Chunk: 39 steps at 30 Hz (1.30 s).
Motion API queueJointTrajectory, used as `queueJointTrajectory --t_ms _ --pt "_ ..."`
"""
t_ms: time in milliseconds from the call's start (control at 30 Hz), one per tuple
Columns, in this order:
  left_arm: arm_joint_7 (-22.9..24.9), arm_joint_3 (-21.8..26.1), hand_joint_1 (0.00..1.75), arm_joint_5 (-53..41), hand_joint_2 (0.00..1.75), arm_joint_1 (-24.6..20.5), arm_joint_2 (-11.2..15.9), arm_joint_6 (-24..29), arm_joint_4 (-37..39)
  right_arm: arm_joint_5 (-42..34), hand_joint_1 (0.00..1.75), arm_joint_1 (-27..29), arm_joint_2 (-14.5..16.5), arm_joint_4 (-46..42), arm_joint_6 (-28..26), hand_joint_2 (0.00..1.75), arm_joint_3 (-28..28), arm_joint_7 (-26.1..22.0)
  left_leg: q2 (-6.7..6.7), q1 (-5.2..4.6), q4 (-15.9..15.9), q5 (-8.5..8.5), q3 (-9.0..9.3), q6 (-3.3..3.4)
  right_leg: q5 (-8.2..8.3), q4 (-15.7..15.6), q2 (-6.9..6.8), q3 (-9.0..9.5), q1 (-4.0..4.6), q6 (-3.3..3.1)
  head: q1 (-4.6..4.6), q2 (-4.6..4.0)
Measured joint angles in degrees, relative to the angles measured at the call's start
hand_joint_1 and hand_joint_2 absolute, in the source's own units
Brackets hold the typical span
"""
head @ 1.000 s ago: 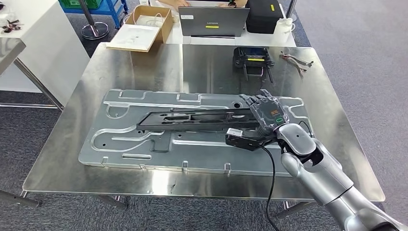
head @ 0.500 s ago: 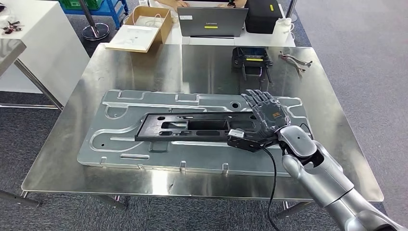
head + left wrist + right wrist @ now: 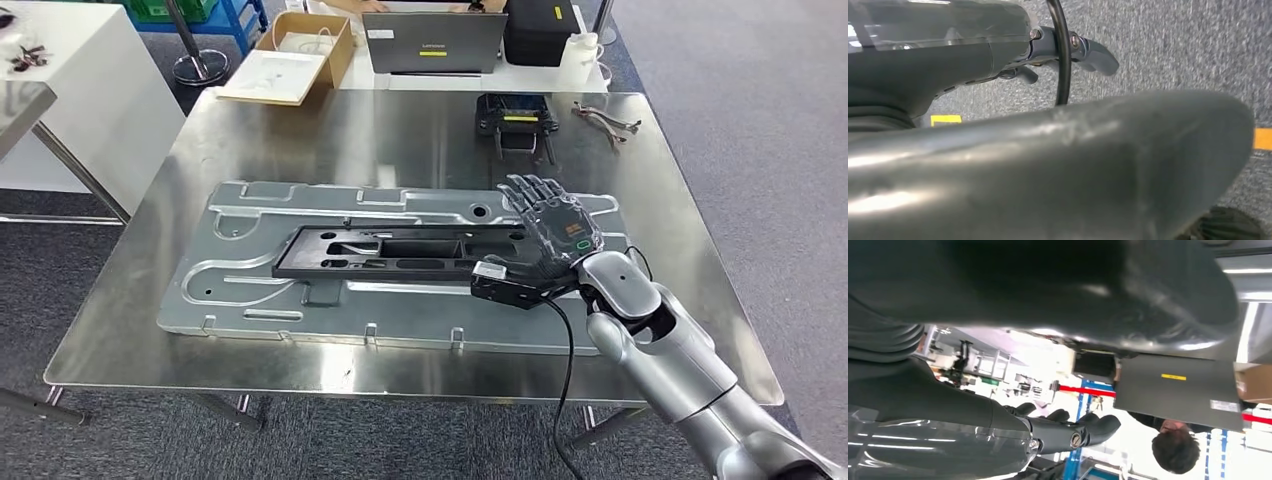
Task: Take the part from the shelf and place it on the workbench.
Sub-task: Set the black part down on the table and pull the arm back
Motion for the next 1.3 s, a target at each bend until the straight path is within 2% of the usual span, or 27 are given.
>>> queueJointTrajectory --t_ms 100,133,167,233,267,300,333,367,400,467,533,600,633,700,767,800,833,867,900,967,1000,1033,1100,1133,1167,1267,1300 --pt "0.0 0.0 0.00 0.0 0.00 0.1 0.0 0.0 0.0 0.0 0.00 -0.2 0.2 -0.2 0.0 0.00 0.0 -0.1 -0.13 0.15 0.4 0.10 -0.68 -1.22 0.87 0.2 -0.02 -1.11 0.14 -1.68 0.00 0.00" --pt "0.0 0.0 0.00 0.0 0.00 0.2 0.0 0.0 0.0 0.0 0.00 -0.2 0.3 -0.3 0.0 0.00 0.0 -0.1 -0.07 0.24 1.5 -1.22 -1.22 -1.45 1.30 0.1 -0.12 -1.55 0.09 -2.26 0.01 0.00" --pt "0.0 0.0 0.00 0.0 0.00 0.2 -0.1 0.0 0.0 0.0 0.00 -0.3 0.3 -0.3 0.0 0.00 0.0 -0.1 0.00 0.32 3.9 -3.51 -2.05 -1.59 1.78 0.1 -0.23 -2.07 0.09 -2.78 0.00 0.00" --pt "0.0 0.0 0.00 0.0 0.00 0.2 -0.1 0.0 0.0 0.0 0.00 -0.3 0.4 -0.4 0.0 0.00 0.0 0.0 0.09 0.34 11.0 -8.90 -4.03 -1.76 2.70 0.1 -0.38 -3.24 0.43 -3.36 0.00 0.00" --pt "0.0 0.0 0.00 0.0 0.00 0.1 -0.1 0.0 0.0 0.0 0.00 -0.3 0.5 -0.4 0.0 0.00 0.0 0.0 0.09 0.34 14.3 -10.54 -4.62 -1.78 3.17 0.2 -0.42 -3.87 0.64 -3.47 -0.01 0.00" --pt "0.0 0.0 0.00 0.0 0.00 0.1 -0.1 0.0 0.0 0.0 0.00 -0.3 0.5 -0.4 0.0 0.00 0.0 0.0 0.09 0.30 16.0 -10.95 -4.49 -1.74 3.63 0.2 -0.44 -4.50 0.84 -3.53 0.00 0.00" --pt "0.0 0.0 0.00 0.0 0.00 0.1 -0.1 0.0 0.0 0.0 0.00 -0.3 0.5 -0.4 0.0 0.00 0.1 0.0 0.09 0.26 15.6 -10.26 -3.33 -1.57 4.08 0.3 -0.45 -5.12 1.02 -3.55 0.00 0.00" --pt "0.0 0.0 0.00 0.0 0.00 0.1 -0.1 0.0 0.0 0.0 0.00 -0.3 0.5 -0.4 0.0 0.00 0.1 0.0 0.09 0.19 13.3 -8.90 -1.19 -1.27 4.50 0.3 -0.44 -5.68 1.19 -3.51 -0.01 0.00" --pt "0.0 0.0 0.00 0.0 0.00 0.1 0.0 0.0 0.0 0.0 0.00 -0.3 0.5 -0.4 0.0 0.00 0.1 0.0 0.07 0.05 9.5 -7.72 1.62 -0.83 4.91 0.4 -0.44 -6.13 1.30 -3.45 0.00 0.00" --pt "0.0 0.0 0.00 0.0 0.00 -0.1 0.0 0.0 0.0 0.0 0.00 -0.5 0.5 -0.5 0.0 0.00 0.1 0.0 0.03 -0.40 2.3 -7.04 6.40 -0.07 5.70 0.4 -0.48 -6.68 1.42 -2.98 0.00 0.00" --pt "0.0 0.0 0.00 0.0 0.00 -0.2 0.1 0.0 0.0 0.0 0.00 -0.7 0.5 -0.7 0.0 0.00 0.1 0.0 0.00 -0.89 -0.4 -7.23 7.64 0.33 6.50 0.2 -0.54 -6.76 1.26 -2.22 0.00 0.00" --pt "0.0 0.0 0.00 0.0 0.00 -0.2 0.1 0.0 0.0 0.0 0.00 -0.8 0.4 -0.7 0.0 0.00 0.1 -0.1 0.15 -0.94 -0.9 -6.13 7.21 0.88 6.93 -0.1 -0.50 -6.82 1.14 -1.44 0.01 0.00" --pt "0.0 0.0 0.00 0.0 0.00 -0.2 0.1 0.0 0.0 0.0 0.00 -0.8 0.3 -0.8 0.0 0.00 0.1 -0.1 0.29 -0.82 -1.2 -5.42 6.91 1.31 6.02 0.5 -0.47 -7.15 1.14 -1.18 0.02 0.00" --pt "0.0 0.0 0.00 0.0 0.00 -0.3 0.1 0.0 0.0 0.0 0.00 -0.9 0.1 -0.8 0.0 0.00 0.1 -0.1 0.57 -0.61 -1.8 -3.83 5.81 2.04 1.29 4.6 -0.44 -8.60 1.08 -0.90 0.02 0.00" --pt "0.0 0.0 0.00 0.0 0.00 -0.2 0.1 -0.1 0.0 -0.1 0.00 -0.7 0.0 -0.8 0.0 0.00 0.1 -0.1 0.66 -0.67 -1.7 -2.57 4.07 2.32 -3.56 11.4 -0.45 -10.28 1.08 -0.67 0.01 0.00" --pt "0.0 0.0 0.00 0.0 0.00 -0.2 0.1 -0.1 0.0 -0.1 0.00 -0.5 -0.1 -0.8 0.0 0.00 0.1 -0.1 0.69 -0.69 -1.6 -1.99 3.18 2.30 -4.26 14.0 -0.45 -10.52 1.06 -0.53 0.01 0.00" --pt "-0.1 0.0 0.00 0.0 0.00 -0.2 0.1 -0.1 0.0 -0.1 0.00 -0.4 -0.2 -0.7 0.0 0.00 0.1 -0.1 0.71 -0.70 -1.4 -1.44 2.26 2.24 -3.72 15.0 -0.45 -10.00 1.03 -0.43 0.01 0.00" --pt "-0.1 0.0 0.00 0.0 0.00 -0.2 0.1 -0.1 0.0 -0.1 0.00 -0.3 -0.2 -0.7 0.0 0.00 0.1 -0.1 0.73 -0.70 -1.2 -0.93 1.33 2.12 -2.27 14.0 -0.46 -8.46 0.98 -0.39 0.01 0.00" --pt "-0.1 0.0 0.00 0.0 0.00 -0.2 0.1 -0.1 0.0 -0.1 0.00 -0.3 -0.2 -0.8 0.0 0.00 0.1 -0.1 0.73 -0.69 -0.8 -0.50 0.49 1.95 -0.74 11.2 -0.47 -5.98 0.92 -0.41 0.01 0.00" --pt "0.0 0.0 0.00 0.0 0.00 -0.2 0.0 -0.2 0.0 -0.1 0.00 -0.3 -0.3 -0.9 -0.1 0.00 0.1 -0.2 0.71 -0.83 -0.1 0.23 -0.84 1.43 -0.25 3.6 -0.44 -0.48 1.04 -0.76 0.00 0.00" --pt "0.0 0.0 0.00 0.0 0.00 -0.2 0.0 -0.2 0.0 -0.2 0.00 -0.4 -0.3 -1.0 -0.1 0.00 0.0 -0.2 0.70 -0.90 0.1 0.62 -1.17 1.11 -0.74 0.9 -0.40 1.14 1.16 -1.03 0.01 0.00" --pt "0.0 0.0 0.00 0.0 0.00 -0.2 0.0 -0.3 0.0 -0.2 0.00 -0.4 -0.3 -1.1 -0.1 0.00 0.0 -0.2 0.69 -0.95 0.1 1.06 -1.38 0.78 -1.28 -0.6 -0.37 1.80 1.35 -1.33 0.00 0.00" --pt "0.0 0.0 0.00 0.0 0.00 -0.1 -0.1 -0.3 0.0 -0.2 0.00 -0.3 -0.4 -1.1 -0.1 0.00 0.0 -0.2 0.62 -0.88 0.0 1.76 -1.56 0.08 -0.61 -1.0 -0.44 1.35 1.33 -2.09 0.01 0.00" --pt "0.0 0.0 0.00 0.0 0.00 0.0 -0.1 -0.4 0.0 -0.2 0.00 -0.3 -0.4 -1.2 -0.1 0.00 0.0 -0.2 0.56 -0.79 0.4 1.05 -1.91 -0.28 -0.01 -1.1 -0.54 0.94 1.23 -2.55 0.00 0.00" --pt "0.0 0.0 0.00 0.0 0.00 0.1 -0.1 -0.4 0.0 -0.2 0.00 -0.3 -0.5 -1.2 -0.1 0.00 0.0 -0.3 0.50 -0.69 1.8 -0.81 -2.50 -0.64 0.70 -1.2 -0.64 0.36 1.08 -3.04 0.01 0.00" --pt "0.1 0.0 0.00 0.0 0.00 0.1 -0.1 -0.4 0.0 -0.2 0.00 -0.2 -0.5 -1.2 -0.1 0.00 0.0 -0.3 0.44 -0.42 11.1 -9.23 -4.87 -1.55 2.82 -1.3 -0.75 -2.09 1.02 -3.67 0.00 0.00" --pt "0.1 0.0 0.00 0.0 0.00 0.1 -0.1 -0.4 0.0 -0.2 0.00 -0.2 -0.5 -1.2 -0.1 0.00 0.0 -0.3 0.44 -0.38 14.1 -10.28 -5.09 -1.74 3.54 -1.2 -0.75 -3.05 1.04 -3.60 -0.01 0.00"
